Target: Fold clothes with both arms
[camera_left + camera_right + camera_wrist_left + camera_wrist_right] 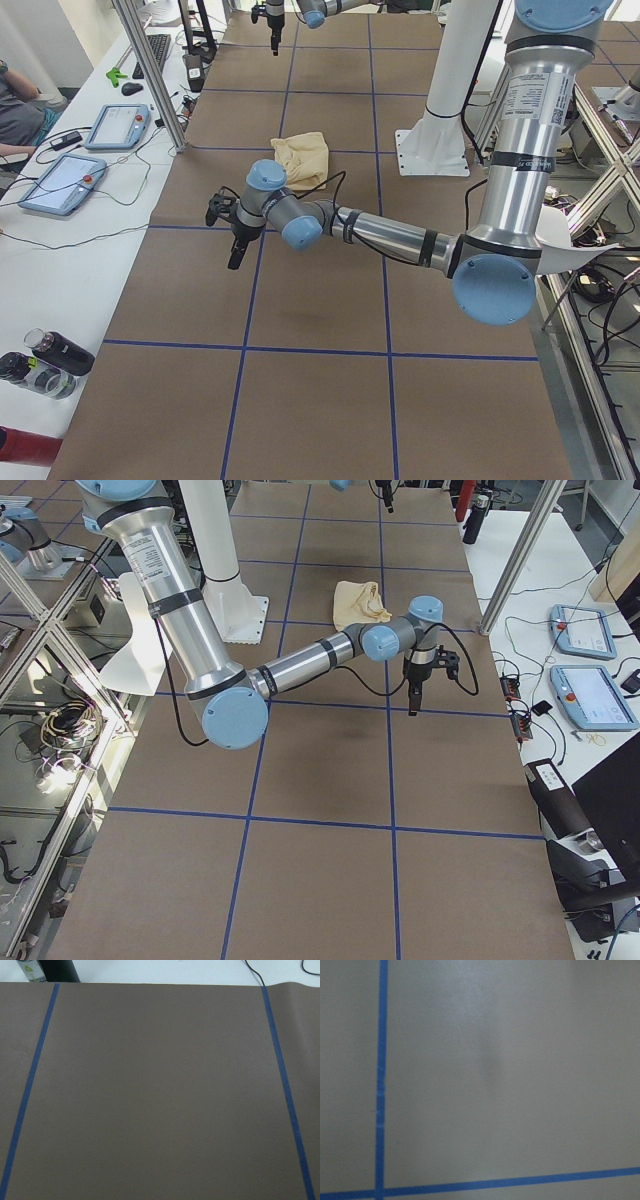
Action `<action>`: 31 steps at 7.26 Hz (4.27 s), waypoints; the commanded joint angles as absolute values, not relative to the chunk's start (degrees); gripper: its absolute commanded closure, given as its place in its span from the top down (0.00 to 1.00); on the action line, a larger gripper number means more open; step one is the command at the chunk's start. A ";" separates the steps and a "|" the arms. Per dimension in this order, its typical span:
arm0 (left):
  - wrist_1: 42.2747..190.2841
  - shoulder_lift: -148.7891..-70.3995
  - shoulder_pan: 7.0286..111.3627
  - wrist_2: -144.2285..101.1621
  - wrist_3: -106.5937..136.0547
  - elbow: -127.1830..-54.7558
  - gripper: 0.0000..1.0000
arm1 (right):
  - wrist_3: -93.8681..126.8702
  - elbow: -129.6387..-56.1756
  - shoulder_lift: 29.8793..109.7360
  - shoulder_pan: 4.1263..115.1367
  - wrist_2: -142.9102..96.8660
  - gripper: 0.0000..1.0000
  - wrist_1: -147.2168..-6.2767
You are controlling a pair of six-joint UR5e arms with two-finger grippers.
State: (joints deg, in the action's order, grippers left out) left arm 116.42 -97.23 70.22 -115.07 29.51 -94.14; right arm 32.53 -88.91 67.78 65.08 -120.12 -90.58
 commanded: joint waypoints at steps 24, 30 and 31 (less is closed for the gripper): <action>98.26 -84.55 86.49 -131.57 10.72 -96.33 1.00 | 0.53 -93.60 95.36 89.30 -134.91 1.00 -90.88; 98.17 -84.90 86.48 -131.57 10.81 -96.15 1.00 | 0.44 -93.60 94.83 89.30 -135.00 1.00 -90.88; 98.17 -84.99 86.48 -131.57 10.81 -96.15 1.00 | 0.44 -93.60 94.83 89.30 -135.09 1.00 -90.88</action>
State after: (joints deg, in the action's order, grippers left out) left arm 98.17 -84.92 86.48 -131.57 10.78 -96.14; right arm 0.44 -93.60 94.87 89.30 -135.01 -90.88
